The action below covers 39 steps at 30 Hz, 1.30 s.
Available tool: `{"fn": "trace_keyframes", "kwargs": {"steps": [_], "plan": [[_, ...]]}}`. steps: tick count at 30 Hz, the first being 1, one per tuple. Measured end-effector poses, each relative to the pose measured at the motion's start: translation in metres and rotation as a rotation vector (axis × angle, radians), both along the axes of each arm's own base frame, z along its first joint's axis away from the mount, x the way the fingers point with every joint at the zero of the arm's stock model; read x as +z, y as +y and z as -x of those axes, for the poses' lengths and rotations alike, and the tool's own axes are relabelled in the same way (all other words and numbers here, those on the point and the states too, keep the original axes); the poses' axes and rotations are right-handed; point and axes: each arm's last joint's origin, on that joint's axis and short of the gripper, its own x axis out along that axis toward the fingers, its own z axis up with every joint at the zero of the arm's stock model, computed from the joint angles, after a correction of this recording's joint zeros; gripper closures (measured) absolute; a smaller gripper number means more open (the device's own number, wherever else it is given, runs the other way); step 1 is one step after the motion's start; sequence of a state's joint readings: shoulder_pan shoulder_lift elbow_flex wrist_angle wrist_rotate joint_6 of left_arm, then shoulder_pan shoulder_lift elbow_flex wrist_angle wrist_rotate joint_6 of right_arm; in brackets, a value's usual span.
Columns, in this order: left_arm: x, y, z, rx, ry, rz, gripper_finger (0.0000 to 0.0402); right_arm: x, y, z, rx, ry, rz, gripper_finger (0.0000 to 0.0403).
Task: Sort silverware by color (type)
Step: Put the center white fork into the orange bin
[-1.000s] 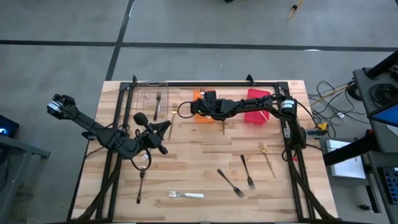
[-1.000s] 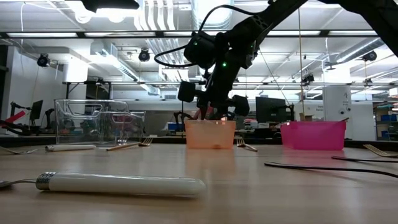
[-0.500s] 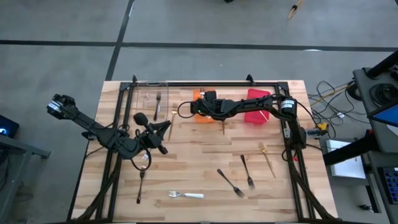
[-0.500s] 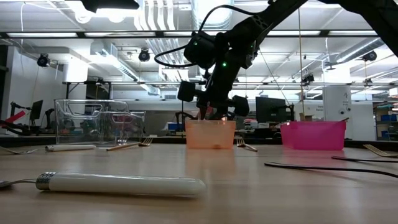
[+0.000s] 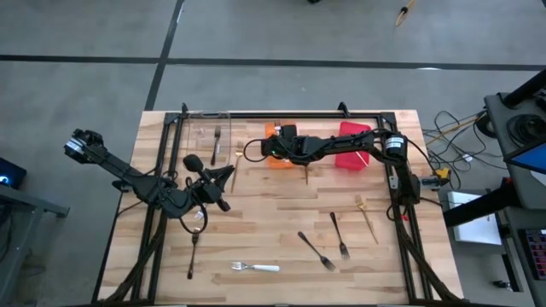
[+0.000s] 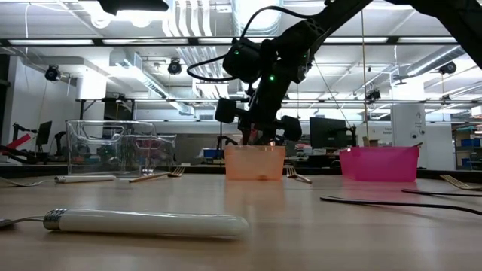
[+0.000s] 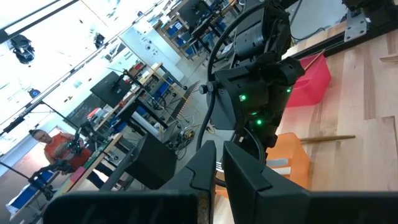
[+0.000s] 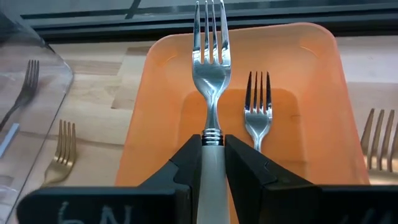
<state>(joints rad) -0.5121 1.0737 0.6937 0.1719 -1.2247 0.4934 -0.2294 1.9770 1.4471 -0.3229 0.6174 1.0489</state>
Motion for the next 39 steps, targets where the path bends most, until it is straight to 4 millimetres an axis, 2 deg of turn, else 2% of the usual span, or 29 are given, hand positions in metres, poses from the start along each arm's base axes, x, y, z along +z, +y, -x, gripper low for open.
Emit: {"fn": "trace_keyframes", "kwargs": {"steps": [10, 20, 39], "plan": [[-0.0001, 0.0, 0.0, 0.0, 0.001, 0.0, 0.0388, 0.0017, -0.0004, -0.0021, 0.034, 0.01, 0.03, 0.0348], [-0.0002, 0.0, 0.0, 0.0, 0.002, -0.001, 0.0388, 0.0007, -0.0003, -0.001, -0.018, -0.029, -0.002, 0.0348], [-0.0001, -0.0001, 0.0, -0.001, 0.002, -0.001, 0.0388, 0.0009, -0.0006, -0.0009, -0.006, -0.009, 0.016, 0.0348]]}}
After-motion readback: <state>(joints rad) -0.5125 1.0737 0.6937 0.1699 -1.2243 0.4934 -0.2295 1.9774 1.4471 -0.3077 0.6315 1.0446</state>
